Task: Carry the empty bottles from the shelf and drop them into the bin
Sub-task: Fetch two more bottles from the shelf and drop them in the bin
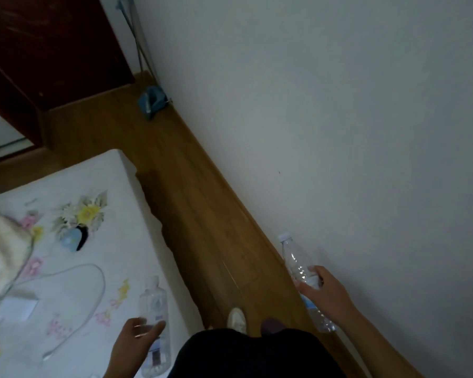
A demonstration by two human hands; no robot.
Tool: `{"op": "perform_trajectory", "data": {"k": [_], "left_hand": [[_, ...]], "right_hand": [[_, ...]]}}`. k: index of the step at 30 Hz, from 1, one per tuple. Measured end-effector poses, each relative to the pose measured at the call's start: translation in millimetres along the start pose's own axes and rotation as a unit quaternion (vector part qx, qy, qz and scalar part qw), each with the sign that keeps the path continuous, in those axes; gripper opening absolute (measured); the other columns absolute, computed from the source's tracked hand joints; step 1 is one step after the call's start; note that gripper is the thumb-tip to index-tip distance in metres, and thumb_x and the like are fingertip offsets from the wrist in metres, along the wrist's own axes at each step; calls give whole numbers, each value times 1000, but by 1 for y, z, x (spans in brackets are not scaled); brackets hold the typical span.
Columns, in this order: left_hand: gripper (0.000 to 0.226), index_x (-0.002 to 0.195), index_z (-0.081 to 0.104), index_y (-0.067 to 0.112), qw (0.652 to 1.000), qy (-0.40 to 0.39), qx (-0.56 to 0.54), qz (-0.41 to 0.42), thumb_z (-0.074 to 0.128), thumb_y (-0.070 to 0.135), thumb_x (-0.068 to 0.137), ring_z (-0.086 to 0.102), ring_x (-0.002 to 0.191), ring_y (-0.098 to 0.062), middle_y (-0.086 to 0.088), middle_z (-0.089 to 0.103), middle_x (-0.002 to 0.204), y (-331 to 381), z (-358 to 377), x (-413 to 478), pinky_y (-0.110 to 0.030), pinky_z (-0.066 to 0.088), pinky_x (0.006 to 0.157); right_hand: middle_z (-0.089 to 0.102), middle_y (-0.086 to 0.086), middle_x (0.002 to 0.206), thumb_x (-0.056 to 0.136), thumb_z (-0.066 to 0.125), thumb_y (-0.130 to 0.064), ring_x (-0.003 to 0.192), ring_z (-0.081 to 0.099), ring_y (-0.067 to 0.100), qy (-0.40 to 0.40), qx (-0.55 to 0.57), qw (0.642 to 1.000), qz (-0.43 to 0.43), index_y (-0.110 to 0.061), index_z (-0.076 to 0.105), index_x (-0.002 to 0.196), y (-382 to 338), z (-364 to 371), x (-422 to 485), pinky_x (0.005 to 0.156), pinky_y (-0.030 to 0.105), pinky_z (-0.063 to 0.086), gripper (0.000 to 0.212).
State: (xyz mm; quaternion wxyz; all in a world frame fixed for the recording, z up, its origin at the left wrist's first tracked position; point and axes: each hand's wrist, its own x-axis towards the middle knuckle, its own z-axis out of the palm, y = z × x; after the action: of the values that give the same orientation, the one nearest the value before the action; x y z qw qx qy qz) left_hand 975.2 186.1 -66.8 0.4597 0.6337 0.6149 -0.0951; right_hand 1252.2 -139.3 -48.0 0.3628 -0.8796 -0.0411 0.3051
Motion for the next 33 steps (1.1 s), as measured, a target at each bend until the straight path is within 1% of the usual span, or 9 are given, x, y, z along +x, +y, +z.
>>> {"op": "perform_trajectory", "data": {"k": [4,8,11,15,19,22,26,29,33], "left_hand": [[65,124,55,6,998,-4,9,56,81,42,77,66,98,-27,-7,67,106,48,-8,38,-40,49,91],[60,128,52,7,995,-7,-12,102,77,37,83,66,98,-26,-6,64,108,114,-10,69,-35,50,79],[69,127,53,9,993,-4,-19,116,77,47,75,68,97,-24,-6,68,111,148,-12,96,-35,52,80],[59,127,53,11,994,11,-41,104,77,38,81,69,99,-24,-7,69,113,188,-17,133,-35,54,81],[62,127,53,10,994,62,-73,58,79,40,79,68,99,-25,-9,68,115,215,-34,163,-38,55,84],[65,126,53,10,988,114,-102,2,80,44,77,66,98,-25,-9,68,114,229,-50,178,-44,54,89],[68,125,54,8,974,170,-139,-57,81,46,75,61,94,-23,-7,66,112,235,-76,193,-39,49,85],[73,115,55,14,960,195,-176,-94,79,55,60,68,97,-27,-4,68,108,232,-95,211,-45,53,90],[56,106,54,15,947,209,-201,-138,88,40,68,71,91,-27,-9,71,109,237,-121,245,-44,52,90]], "right_hand": [[62,-7,98,82,76,-37,84,61,8,-7,-6,1000,26,-19,55,123,-16,5,34,72,25,51,50],[67,5,107,82,77,-34,82,62,7,-5,-13,999,42,-18,56,119,-33,5,71,64,18,45,45],[67,5,106,80,78,-35,84,62,12,-16,-26,998,58,-18,58,120,-48,3,106,69,26,46,48],[65,5,113,72,81,-44,94,62,21,-28,-40,997,53,-16,56,123,-78,3,169,78,30,45,63],[60,5,112,79,81,-28,96,59,22,-45,-45,997,42,-11,54,129,-129,5,241,82,31,45,59],[61,8,116,77,82,-27,96,57,21,-56,-39,997,20,-11,55,129,-179,18,294,85,32,45,60],[64,9,118,78,81,-32,97,63,23,-107,-62,992,-29,-13,53,131,-254,46,353,81,32,50,63],[65,3,115,77,80,-41,101,65,23,-135,-78,984,-81,-20,53,130,-323,74,394,87,37,54,63],[62,-15,96,81,79,-33,84,62,6,-169,-66,972,-147,-30,51,115,-415,113,432,76,29,50,44]]}}
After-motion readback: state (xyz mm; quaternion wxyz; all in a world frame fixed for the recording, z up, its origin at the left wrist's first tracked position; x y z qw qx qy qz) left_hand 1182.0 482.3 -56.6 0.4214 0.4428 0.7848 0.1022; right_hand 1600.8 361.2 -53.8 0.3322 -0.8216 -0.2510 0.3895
